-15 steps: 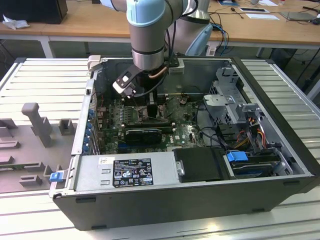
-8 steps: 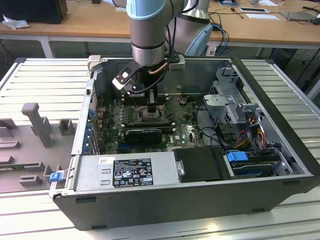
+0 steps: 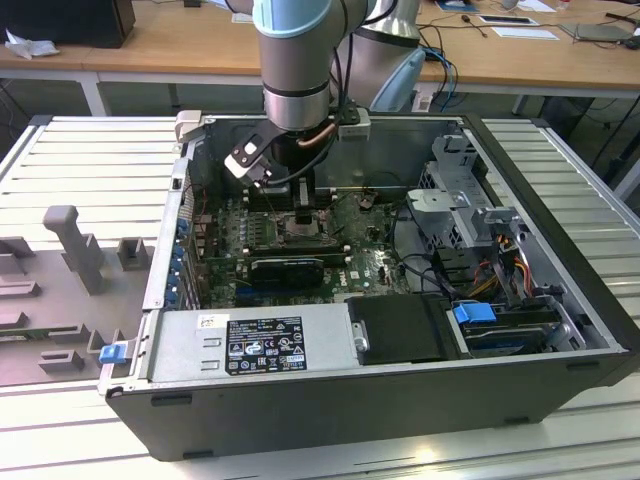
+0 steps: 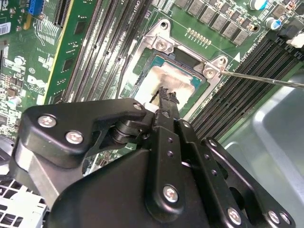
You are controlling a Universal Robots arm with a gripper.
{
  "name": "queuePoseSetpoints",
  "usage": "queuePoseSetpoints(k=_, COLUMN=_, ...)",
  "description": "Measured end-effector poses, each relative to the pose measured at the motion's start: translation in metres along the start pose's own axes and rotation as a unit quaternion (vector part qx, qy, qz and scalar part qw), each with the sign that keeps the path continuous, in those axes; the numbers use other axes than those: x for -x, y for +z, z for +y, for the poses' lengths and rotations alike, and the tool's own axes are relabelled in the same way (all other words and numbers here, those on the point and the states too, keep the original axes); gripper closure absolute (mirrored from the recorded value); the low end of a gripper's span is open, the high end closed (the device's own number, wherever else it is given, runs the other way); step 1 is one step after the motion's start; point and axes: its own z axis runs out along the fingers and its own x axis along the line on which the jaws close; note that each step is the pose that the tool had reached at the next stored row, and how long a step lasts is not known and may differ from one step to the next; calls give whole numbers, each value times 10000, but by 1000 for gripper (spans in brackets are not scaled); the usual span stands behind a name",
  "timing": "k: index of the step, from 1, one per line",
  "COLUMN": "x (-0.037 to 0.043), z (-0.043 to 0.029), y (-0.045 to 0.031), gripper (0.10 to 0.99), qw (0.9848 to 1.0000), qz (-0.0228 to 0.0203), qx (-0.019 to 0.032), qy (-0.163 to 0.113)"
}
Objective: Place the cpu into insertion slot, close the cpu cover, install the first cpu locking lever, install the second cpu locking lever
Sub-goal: 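Place the cpu into insertion slot, then close the cpu cover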
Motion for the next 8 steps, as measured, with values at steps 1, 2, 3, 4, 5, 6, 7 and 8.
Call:
queuePoseSetpoints(k=1, x=-1, z=1, y=-4, gripper=980, qw=10000, qz=1, qx=1, qy=0)
queuePoseSetpoints(k=2, x=0, z=1, y=-8, gripper=980, qw=10000, qz=-2, qx=0, qy=0)
queuePoseSetpoints(k=3, x=1, z=12, y=-8, gripper=980, qw=10000, qz=-2, qx=0, qy=0)
queuePoseSetpoints(k=4, x=11, z=32, y=-7, gripper=980, qw=10000, qz=-1, qx=-2, qy=0)
queuePoseSetpoints(k=5, x=16, z=41, y=-5, gripper=980, qw=10000, qz=1, qx=-1, qy=0)
queuePoseSetpoints(k=6, x=17, z=47, y=-4, gripper=980, qw=10000, qz=4, qx=-1, qy=1)
queuePoseSetpoints(k=7, x=17, z=54, y=-4, gripper=980, qw=10000, qz=5, qx=-1, qy=0)
queuePoseSetpoints(k=8, x=17, z=54, y=-13, gripper=980, qw=10000, qz=4, qx=-2, qy=1)
